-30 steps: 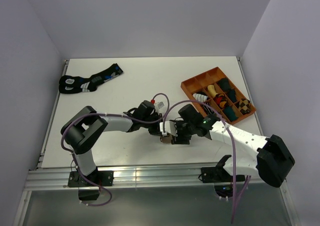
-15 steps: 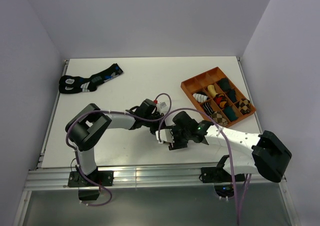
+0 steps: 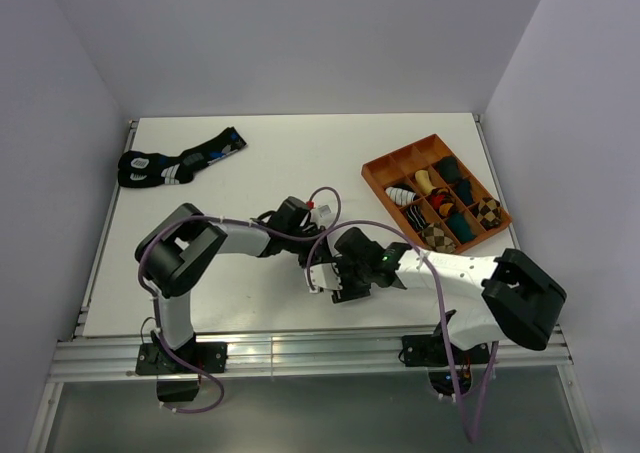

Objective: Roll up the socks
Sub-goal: Pick up the sock at the center of the board.

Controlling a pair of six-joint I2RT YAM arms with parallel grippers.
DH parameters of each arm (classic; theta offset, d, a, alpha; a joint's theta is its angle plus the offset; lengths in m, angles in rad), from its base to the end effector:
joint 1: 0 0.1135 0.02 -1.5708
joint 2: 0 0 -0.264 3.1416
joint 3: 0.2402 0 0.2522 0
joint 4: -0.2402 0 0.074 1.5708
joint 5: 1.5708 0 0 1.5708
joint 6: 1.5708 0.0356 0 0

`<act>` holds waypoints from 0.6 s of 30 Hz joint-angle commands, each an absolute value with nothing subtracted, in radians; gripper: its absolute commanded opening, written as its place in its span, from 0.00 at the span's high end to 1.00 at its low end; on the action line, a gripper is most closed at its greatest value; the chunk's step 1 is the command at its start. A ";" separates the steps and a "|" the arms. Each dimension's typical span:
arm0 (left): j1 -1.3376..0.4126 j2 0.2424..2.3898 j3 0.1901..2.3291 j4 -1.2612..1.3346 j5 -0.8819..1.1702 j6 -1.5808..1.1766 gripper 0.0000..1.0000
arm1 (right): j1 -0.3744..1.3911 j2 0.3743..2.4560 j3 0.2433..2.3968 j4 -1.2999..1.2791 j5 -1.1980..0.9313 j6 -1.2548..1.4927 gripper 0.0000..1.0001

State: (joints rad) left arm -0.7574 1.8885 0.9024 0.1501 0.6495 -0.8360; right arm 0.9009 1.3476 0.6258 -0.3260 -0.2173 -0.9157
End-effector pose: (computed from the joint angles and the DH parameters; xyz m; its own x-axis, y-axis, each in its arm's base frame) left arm 0.2441 -0.2605 0.1172 -0.9860 0.1191 -0.1165 0.1643 0.5794 -0.7983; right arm 0.1426 0.1924 0.1599 0.3323 -0.8276 -0.4524 -0.9336 -0.2206 -0.2823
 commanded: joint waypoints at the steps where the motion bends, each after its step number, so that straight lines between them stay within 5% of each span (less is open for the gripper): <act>1: -0.749 1.945 0.891 0.040 0.643 -0.799 1.00 | 0.916 1.390 0.643 -0.330 -0.213 -0.916 0.37; 10: -0.730 1.985 0.896 0.103 0.770 -0.837 0.99 | 0.916 1.480 0.664 -0.319 -0.201 -0.902 0.47; 18: -0.696 1.928 0.854 0.222 0.816 -0.936 0.80 | 0.913 1.512 0.680 -0.339 -0.206 -0.884 0.76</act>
State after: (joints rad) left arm -0.6960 1.9499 0.8879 0.2195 0.7933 -0.9073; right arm 0.9073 1.4487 0.6891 -0.3149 -0.1852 -0.9039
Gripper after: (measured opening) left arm 0.166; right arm 0.446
